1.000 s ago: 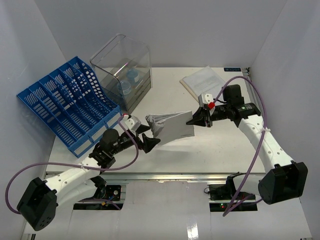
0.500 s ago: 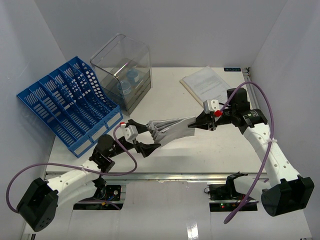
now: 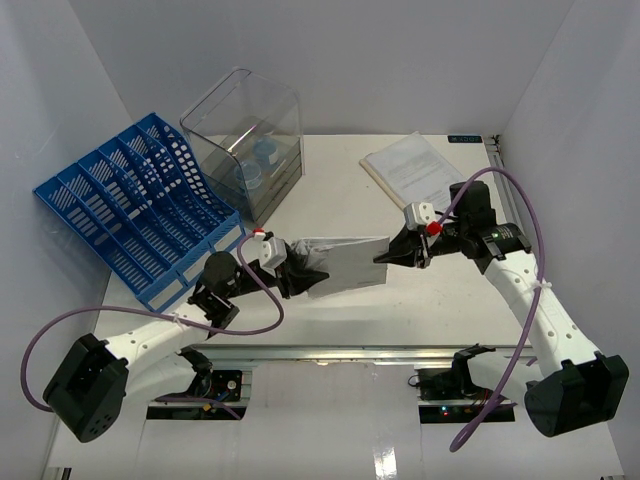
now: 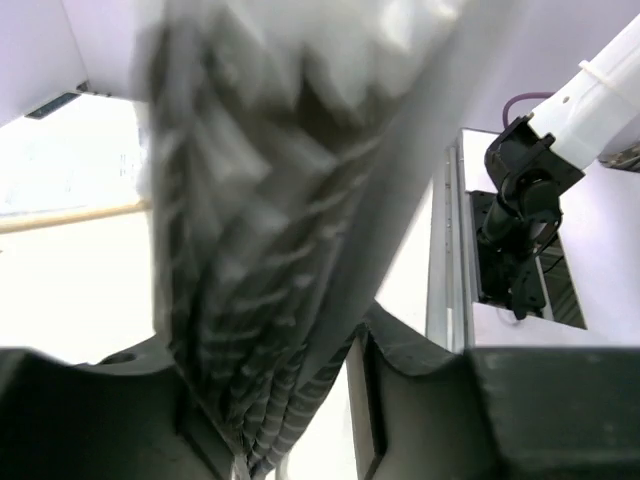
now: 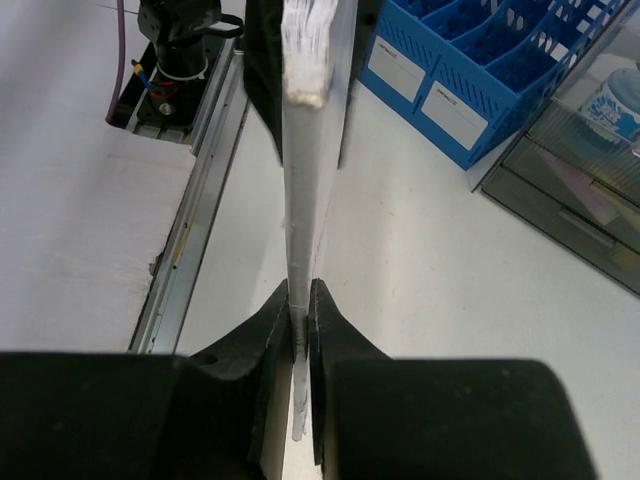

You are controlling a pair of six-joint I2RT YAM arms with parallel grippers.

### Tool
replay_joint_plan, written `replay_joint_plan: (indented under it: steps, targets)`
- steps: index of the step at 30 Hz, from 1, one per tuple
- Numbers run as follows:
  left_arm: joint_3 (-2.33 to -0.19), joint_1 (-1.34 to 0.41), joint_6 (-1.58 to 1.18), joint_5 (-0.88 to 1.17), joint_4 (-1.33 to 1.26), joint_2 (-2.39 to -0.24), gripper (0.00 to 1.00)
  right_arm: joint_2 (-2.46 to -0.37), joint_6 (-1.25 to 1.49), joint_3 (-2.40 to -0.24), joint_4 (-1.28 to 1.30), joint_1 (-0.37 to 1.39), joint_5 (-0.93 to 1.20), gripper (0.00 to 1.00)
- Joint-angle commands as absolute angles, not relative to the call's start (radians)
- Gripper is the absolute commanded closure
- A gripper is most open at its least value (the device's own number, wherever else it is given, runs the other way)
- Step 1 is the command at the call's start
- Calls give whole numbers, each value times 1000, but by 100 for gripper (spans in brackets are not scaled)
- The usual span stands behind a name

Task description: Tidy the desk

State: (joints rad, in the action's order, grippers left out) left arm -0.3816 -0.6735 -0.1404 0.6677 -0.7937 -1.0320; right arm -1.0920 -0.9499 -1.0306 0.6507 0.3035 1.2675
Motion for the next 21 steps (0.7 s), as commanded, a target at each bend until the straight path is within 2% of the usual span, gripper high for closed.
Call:
replay_joint_plan:
  steps: [1,3,5,6,8,9,16,21]
  targets:
    - [-439,-673,-179,707,-801,-1017,87,-1078,-858,-1035,527,310,1244,83]
    - [-432,-673,-192,673,-756,-981,99,-1085,-798,-1038,487,311,1201,76]
    - [-401,-673,-192,621,-720,-928,100,-1089,-759,-1040,445,310,1163,63]
    - [-384,-673,-192,589,-700,-898,100,-1090,-740,-1040,422,310,1139,54]
    - [-357,-673,-190,487,-634,-813,100,-1085,-690,-1034,366,310,1043,11]
    - [-351,-673,-198,426,-570,-748,100,-1082,-664,-1024,334,309,996,8]
    - [-469,-667,-305,-31,-108,-440,100,-1144,-374,-924,129,298,668,10]
    - [-691,-666,-333,-258,141,-401,100,-1186,-322,-870,77,279,739,4]
